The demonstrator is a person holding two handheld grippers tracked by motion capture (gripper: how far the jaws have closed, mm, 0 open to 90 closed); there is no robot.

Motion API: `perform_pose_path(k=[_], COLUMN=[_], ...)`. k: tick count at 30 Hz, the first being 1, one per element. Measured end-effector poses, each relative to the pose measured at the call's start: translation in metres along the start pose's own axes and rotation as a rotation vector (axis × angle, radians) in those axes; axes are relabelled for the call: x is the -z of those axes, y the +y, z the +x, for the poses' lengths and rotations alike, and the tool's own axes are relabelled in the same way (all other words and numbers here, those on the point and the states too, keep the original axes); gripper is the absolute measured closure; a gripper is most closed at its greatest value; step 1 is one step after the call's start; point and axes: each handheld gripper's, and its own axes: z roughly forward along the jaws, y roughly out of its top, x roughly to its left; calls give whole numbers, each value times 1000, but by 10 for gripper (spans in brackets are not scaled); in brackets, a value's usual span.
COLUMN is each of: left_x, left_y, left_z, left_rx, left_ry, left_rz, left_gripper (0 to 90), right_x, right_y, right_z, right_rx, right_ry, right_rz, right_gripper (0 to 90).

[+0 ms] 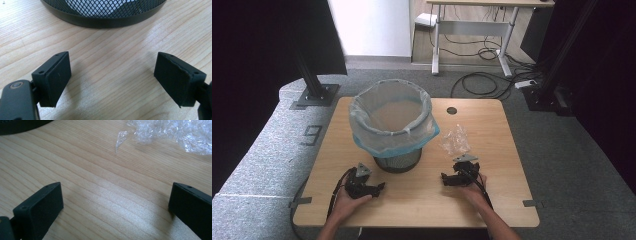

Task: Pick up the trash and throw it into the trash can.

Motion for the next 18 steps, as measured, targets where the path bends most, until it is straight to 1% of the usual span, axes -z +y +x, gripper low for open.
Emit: perform_pose_path(k=[5,10,14,16,18], left_x=[-2,-2,-2,-3,-3], left_y=[2,2,3,3,3], left_z=[1,1,1,1,1], left_rx=[4,5,9,10,11], left_ry=[4,5,8,9,11], left_rz=[-2,-2,-2,-2,-2], left_gripper=[141,145,145,145,145], right_x=[1,2,7,8,10], right_y=[0,0,1,2,3], right_z=[1,3,7,9,11], right_rx=[-10,-10,2,18,15], right_ry=[-11,-11,-21,-26,-17], right_rz=[5,20,24,21,13], right_gripper=[0,0,62,68,73])
